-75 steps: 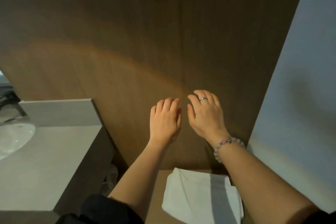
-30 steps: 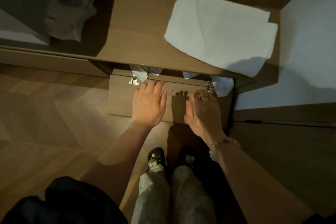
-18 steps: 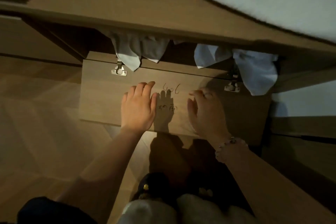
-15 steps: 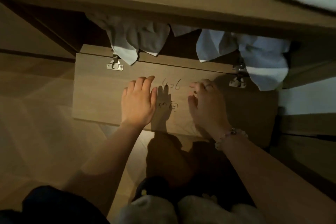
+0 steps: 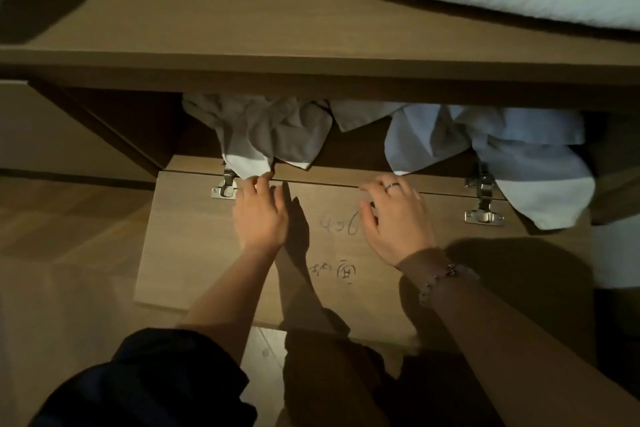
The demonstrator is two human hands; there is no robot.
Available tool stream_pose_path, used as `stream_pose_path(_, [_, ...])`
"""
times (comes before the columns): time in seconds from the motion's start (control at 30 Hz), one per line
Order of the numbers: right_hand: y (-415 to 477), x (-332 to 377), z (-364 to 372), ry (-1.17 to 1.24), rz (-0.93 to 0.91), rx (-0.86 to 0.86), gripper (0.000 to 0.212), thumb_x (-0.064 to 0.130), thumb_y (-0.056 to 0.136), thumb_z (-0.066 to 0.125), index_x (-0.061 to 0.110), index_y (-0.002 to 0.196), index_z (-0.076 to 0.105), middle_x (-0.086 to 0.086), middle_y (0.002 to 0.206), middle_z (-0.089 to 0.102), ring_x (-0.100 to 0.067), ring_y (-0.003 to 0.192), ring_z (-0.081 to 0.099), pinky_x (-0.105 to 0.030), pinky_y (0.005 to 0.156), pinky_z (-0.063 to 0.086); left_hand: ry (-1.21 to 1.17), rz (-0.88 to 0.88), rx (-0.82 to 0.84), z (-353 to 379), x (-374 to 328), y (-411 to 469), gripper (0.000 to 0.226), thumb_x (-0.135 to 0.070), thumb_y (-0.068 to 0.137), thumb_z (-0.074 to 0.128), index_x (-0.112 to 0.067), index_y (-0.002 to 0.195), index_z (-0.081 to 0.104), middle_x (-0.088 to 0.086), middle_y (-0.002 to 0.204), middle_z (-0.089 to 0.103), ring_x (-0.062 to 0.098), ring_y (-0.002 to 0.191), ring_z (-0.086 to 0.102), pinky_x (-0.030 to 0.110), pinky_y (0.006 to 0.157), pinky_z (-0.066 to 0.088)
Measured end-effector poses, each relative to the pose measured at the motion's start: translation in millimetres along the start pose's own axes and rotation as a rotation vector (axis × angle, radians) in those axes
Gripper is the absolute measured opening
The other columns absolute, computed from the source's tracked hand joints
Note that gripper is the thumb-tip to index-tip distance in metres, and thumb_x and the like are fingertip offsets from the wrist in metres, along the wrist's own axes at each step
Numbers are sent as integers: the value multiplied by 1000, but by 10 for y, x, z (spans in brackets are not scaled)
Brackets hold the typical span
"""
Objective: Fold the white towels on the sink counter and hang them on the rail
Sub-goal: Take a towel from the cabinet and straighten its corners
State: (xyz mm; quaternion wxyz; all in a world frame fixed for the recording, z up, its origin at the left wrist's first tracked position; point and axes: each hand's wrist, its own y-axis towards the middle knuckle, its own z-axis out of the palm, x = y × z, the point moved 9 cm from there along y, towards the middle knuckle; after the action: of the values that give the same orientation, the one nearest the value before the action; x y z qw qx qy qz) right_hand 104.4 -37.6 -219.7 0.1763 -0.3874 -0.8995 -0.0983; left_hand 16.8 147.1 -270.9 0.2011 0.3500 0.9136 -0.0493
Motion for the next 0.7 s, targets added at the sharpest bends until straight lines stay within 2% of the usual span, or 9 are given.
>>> stream_pose_path(0.07, [-24, 20, 64, -16, -21, 29, 32, 22, 95, 46, 10, 122, 59, -12, 118, 57, -25, 111, 52, -38, 94, 41, 0, 35, 47, 123, -64, -56, 37, -25, 97, 43, -8, 130, 51, 17, 128, 50, 37, 114, 46, 42, 94, 36])
stream_pose_path(0.2, [32, 36, 26, -15, -58, -65, 24, 16, 87, 60, 7, 108, 66, -13, 101, 63, -28, 95, 61, -40, 80, 50, 82, 54, 121, 241, -62, 81, 43, -31, 98, 41, -14, 138, 44, 14, 146, 35, 33, 129, 36, 41, 102, 32])
stream_pose_path(0.33, [-49, 128, 192, -25, -96, 71, 27, 18, 88, 56, 9, 112, 65, -10, 106, 63, -26, 100, 60, -40, 87, 47, 192, -39, 316, 466, 51, 104, 52, -39, 100, 31, -23, 148, 22, 9, 158, 4, 31, 142, 11, 42, 111, 17])
stream_pose_path(0.4, [-83, 158, 248, -48, -115, 111, 26, 21, 82, 57, 12, 103, 69, -7, 97, 66, -23, 91, 64, -38, 79, 52, 204, -56, 378, 556, 65, 102, 54, -42, 100, 27, -25, 150, 16, 7, 159, -1, 27, 145, 1, 43, 113, 11])
stream_pose_path(0.47, [-62, 151, 239, -69, -116, 99, 26, 25, 73, 59, 15, 94, 72, -2, 87, 68, -18, 80, 66, -33, 69, 55, 203, -55, 359, 556, 76, 163, 55, -42, 99, 27, -22, 150, 17, 4, 159, 2, 21, 146, -5, 45, 115, 7])
stream_pose_path(0.5, [-41, 133, 224, -66, -118, 81, 26, 24, 73, 60, 15, 94, 72, -2, 88, 68, -18, 81, 66, -34, 69, 55, 201, -53, 330, 535, 86, 193, 56, -42, 99, 28, -19, 149, 20, 3, 159, 6, 18, 146, -5, 45, 115, 6])
stream_pose_path(0.6, [-28, 46, 228, -66, -96, 94, 27, 19, 85, 60, 10, 110, 66, -9, 104, 65, -25, 98, 61, -39, 85, 49, 149, -42, 234, 437, 70, 197, 54, -39, 99, 33, -10, 145, 32, 6, 156, 20, 17, 146, 3, 44, 115, 7])
stream_pose_path(0.7, [-46, 7, 259, -67, -76, 138, 36, 24, 95, 47, 12, 127, 55, -9, 125, 56, -24, 117, 50, -36, 101, 36, 114, -6, 173, 366, -15, 168, 49, -36, 98, 39, -7, 138, 41, 10, 151, 30, 19, 145, 14, 39, 115, 8])
